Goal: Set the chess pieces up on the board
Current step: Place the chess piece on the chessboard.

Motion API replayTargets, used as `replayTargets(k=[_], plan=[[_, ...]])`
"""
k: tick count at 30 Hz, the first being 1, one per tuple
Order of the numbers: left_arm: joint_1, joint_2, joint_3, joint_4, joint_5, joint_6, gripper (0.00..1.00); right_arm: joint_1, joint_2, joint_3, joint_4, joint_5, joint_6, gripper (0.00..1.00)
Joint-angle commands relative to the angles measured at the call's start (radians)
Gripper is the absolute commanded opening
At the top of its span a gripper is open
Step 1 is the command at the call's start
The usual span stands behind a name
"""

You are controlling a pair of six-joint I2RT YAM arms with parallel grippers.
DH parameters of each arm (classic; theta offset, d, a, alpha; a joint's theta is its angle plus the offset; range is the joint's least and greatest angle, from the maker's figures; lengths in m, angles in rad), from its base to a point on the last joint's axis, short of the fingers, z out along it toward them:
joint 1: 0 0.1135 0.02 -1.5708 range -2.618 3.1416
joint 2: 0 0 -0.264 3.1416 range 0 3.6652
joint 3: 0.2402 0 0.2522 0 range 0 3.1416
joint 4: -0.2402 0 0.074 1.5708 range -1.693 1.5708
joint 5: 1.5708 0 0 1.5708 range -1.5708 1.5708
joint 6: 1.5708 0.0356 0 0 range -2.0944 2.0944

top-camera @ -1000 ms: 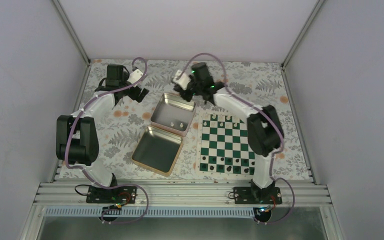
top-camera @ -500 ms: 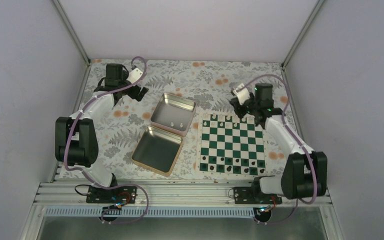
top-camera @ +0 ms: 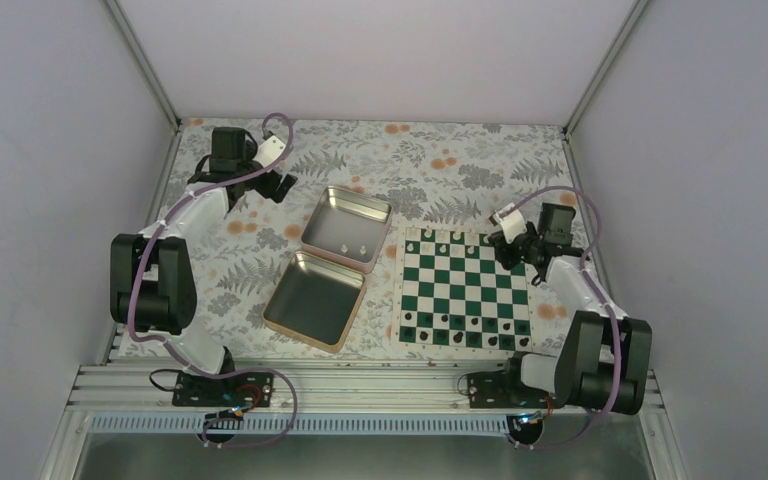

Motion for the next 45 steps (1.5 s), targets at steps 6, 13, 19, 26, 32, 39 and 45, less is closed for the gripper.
replayTargets(k=[6,13,19,26,32,39,45], plan=[[0.001,-0.013,-0.007,0.028,0.020,-0.012,1.00,-0.016,0.100,-0.026,0.020,-0.083,-0.117,0.11],[0.000,-0.007,-0.006,0.028,0.018,-0.012,1.00,-0.026,0.142,-0.058,0.066,-0.073,-0.140,0.11],[0.000,-0.005,-0.006,0.028,0.020,-0.012,1.00,-0.039,0.170,-0.075,0.118,-0.072,-0.139,0.11],[0.001,-0.005,-0.004,0.027,0.018,-0.012,1.00,-0.047,0.221,-0.066,0.162,-0.064,-0.139,0.11],[-0.002,0.000,0.002,0.023,0.019,-0.012,1.00,-0.054,0.243,-0.057,0.181,-0.066,-0.141,0.12],[-0.005,0.003,0.006,0.019,0.019,-0.010,1.00,-0.057,0.279,-0.034,0.181,-0.066,-0.147,0.12],[-0.006,0.005,0.005,0.018,0.018,-0.010,1.00,-0.059,0.304,-0.023,0.193,-0.065,-0.149,0.13]])
